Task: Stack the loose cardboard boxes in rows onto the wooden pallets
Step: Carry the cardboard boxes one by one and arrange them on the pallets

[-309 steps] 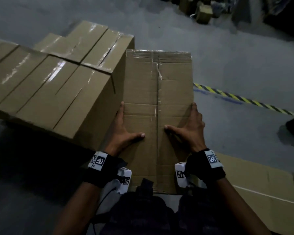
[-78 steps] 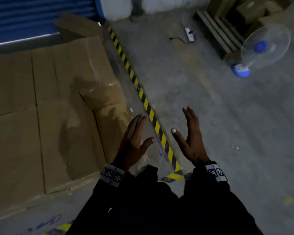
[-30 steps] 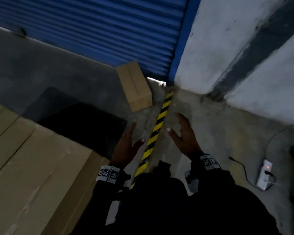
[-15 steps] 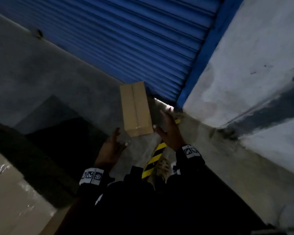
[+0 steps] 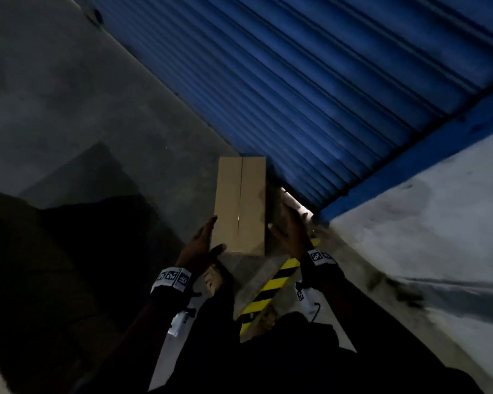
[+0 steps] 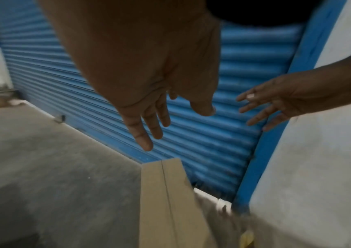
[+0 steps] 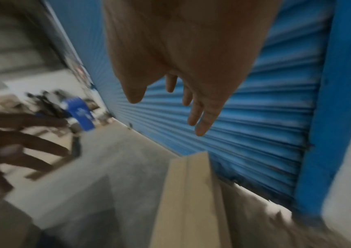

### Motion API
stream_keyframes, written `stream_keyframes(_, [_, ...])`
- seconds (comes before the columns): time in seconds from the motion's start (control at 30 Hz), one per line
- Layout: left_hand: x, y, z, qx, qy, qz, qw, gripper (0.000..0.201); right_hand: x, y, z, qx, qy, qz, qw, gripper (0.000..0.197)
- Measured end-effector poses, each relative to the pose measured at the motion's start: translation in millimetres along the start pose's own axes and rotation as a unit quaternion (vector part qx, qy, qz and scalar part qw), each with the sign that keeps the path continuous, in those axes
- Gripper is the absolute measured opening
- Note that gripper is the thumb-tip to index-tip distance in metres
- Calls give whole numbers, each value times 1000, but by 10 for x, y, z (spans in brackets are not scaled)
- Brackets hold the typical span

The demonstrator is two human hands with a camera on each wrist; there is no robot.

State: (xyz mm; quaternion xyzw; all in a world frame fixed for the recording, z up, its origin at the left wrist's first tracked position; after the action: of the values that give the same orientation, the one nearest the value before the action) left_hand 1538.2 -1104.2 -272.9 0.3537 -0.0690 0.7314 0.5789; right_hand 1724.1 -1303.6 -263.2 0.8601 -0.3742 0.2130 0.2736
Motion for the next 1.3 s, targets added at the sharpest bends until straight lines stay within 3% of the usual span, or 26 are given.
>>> stream_keyframes(0.17, [128,-772,-319,50,-48,-38,997,92,-92,-816,333,-97,7,-28,995,79])
stream_keyframes(0.3, [22,-1364,-723,109,-42,-13,993,92,-353,-1473,624,-127,-66,-66,988,80])
stream_keyframes(0.43, [-411,-2114,-1388,142,-35,17,989,91,-902,-2242,1273,-164,-97,-47,981,101])
stream_keyframes(0.57, [-944,-2774,-2097,153,-31,37,987,96,-1422,-2795,1885,-133,-105,-51,984,87])
stream_keyframes(0.67, [-1340,-3112,-2597,167,-19,43,985,101,-1929,-3144,2740,-177,-92,-69,978,115])
stream_keyframes(0.73, [-1564,-3294,-2865,182,1,62,981,104,-1903,-3182,2652,-221,-110,-75,966,104])
stream_keyframes(0.83, [-1817,-3505,-3166,237,39,89,967,123,-1876,-3122,2317,-213,-143,-120,959,53])
stream_keyframes(0.9, [-2021,-3634,-3424,255,48,85,962,131,-1904,-3156,2238,-206,-166,-127,956,53])
stream_keyframes(0.97, [-2142,-3709,-3485,258,28,58,964,121,-2145,-3286,2699,-239,-111,-125,956,58])
stream_keyframes(1.07, [-2101,-3672,-3332,258,-3,40,965,106,-2280,-3260,2802,-334,-153,-195,909,43])
stream_keyframes(1.13, [-2002,-3583,-3194,269,-13,51,962,92,-2213,-3227,2705,-347,-150,-210,901,46])
stream_keyframes(1.2, [-1844,-3470,-3000,279,-22,74,957,76,-2040,-3175,2488,-334,-125,-198,913,49])
stream_keyframes(1.3, [-1549,-3277,-2701,292,-10,90,952,67,-1765,-2990,1964,-355,-126,-226,898,38])
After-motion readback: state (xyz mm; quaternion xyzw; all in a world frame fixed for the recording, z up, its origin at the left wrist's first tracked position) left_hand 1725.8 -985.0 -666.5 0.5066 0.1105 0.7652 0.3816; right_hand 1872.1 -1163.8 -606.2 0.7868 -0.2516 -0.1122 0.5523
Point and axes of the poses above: each hand's wrist, its own y-axis away from the middle knuckle, its own x-axis out of the back of the hand, z = x × y, the point moved 2 cm from there along -y, towards the middle knuckle, and after that the axes turned 6 degrees about -x, right-handed, at the moved point
